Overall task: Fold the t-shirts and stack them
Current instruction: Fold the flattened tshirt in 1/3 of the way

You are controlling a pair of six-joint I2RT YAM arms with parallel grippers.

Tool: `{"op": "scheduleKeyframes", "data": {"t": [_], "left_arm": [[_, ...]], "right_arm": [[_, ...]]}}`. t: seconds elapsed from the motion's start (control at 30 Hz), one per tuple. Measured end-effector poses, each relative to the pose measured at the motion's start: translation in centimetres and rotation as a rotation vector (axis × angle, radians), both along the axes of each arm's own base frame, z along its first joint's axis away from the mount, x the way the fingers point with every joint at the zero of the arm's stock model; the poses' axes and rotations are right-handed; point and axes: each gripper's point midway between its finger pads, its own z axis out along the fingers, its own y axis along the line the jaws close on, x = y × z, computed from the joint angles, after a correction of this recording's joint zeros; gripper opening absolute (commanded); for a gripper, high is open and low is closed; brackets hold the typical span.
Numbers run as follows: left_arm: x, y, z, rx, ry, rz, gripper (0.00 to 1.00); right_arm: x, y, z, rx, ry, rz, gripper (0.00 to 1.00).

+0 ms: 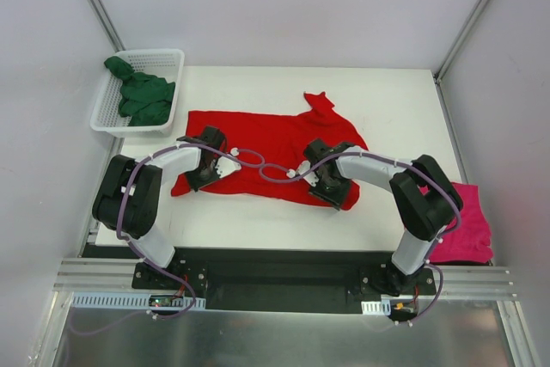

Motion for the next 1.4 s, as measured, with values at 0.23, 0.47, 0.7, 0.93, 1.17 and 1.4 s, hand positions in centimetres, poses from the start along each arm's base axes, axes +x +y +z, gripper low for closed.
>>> {"op": "scheduleKeyframes", "data": {"t": [0.23,0.47,0.7,0.93,1.17,1.4], "left_arm": [[-0.1,0.0,0.0,0.010,0.000,-0.006,0.00],[-0.1,-0.2,-0.1,0.016,0.004,-0.017,0.00],[0.1,-0.3,-0.1,0.020,0.009,-0.019,0.00],[0.1,-0.4,-0.2,0.029,0.018,-0.026,0.00],[0.1,-0.3,-0.2,0.031,0.018,-0.026,0.00],[0.1,-0.3,-0.2,0.032,0.018,-0.026,0.00]], "right_arm": [[0.2,-0.7,0.2,-0.034,-0.018,0.000,0.21],[-0.2,-1.1,2.6,-0.027,-0.029,0.001,0.19],[-0.9,-1.8,4.6,-0.020,-0.038,0.014,0.25],[-2.2,-4.1,3.0,-0.065,0.020,-0.003,0.19],[-1.6,-5.7,2.4,-0.071,0.029,-0.048,0.23],[0.5,-4.0,4.2,-0.012,-0.022,-0.058,0.33]]}}
